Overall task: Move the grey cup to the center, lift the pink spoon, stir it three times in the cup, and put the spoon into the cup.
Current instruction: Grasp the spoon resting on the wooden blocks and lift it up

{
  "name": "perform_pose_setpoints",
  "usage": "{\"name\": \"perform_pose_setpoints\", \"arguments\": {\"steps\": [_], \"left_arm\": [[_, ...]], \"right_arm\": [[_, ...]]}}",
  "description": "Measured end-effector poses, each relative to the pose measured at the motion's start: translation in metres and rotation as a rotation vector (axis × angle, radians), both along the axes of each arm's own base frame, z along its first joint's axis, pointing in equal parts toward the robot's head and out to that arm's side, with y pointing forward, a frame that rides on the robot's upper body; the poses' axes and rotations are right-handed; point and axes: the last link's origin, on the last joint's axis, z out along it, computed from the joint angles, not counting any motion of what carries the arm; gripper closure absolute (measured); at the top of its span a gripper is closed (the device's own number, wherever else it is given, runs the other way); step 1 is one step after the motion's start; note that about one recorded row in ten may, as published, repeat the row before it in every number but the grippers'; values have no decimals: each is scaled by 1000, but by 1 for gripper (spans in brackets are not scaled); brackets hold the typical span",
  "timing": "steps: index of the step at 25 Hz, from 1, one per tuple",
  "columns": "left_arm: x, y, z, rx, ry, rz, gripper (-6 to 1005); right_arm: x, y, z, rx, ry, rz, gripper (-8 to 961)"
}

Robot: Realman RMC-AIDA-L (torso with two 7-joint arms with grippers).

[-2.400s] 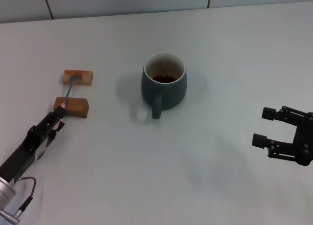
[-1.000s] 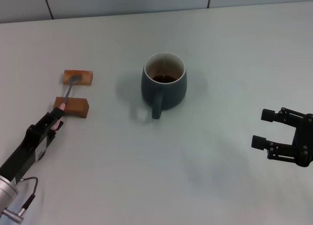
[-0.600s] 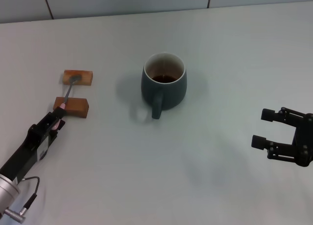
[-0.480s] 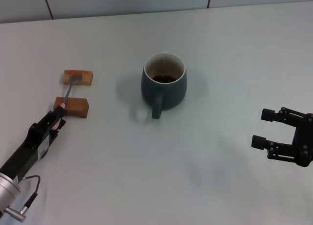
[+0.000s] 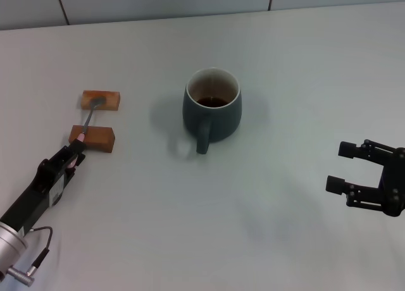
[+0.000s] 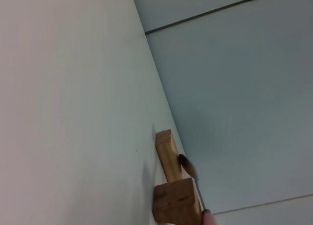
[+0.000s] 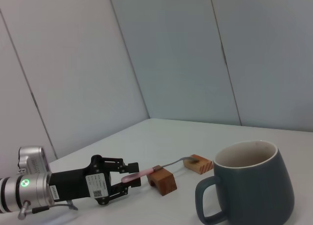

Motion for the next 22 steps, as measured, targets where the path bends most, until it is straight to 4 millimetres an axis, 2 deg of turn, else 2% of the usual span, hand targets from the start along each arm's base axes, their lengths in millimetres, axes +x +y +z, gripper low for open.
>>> {"name": "perform_pose_setpoints", "arguments": {"steps": [8, 11, 22], "left_arm": [[0, 1, -1, -6, -5, 4, 674], [0, 1, -1, -6, -5, 4, 753], [1, 2, 0, -8, 1, -7, 775]], "right_arm": [[0, 0, 0, 0, -1, -1, 128], [0, 0, 0, -2, -2, -1, 128], [0, 0, -1, -9, -7, 1, 127]]}}
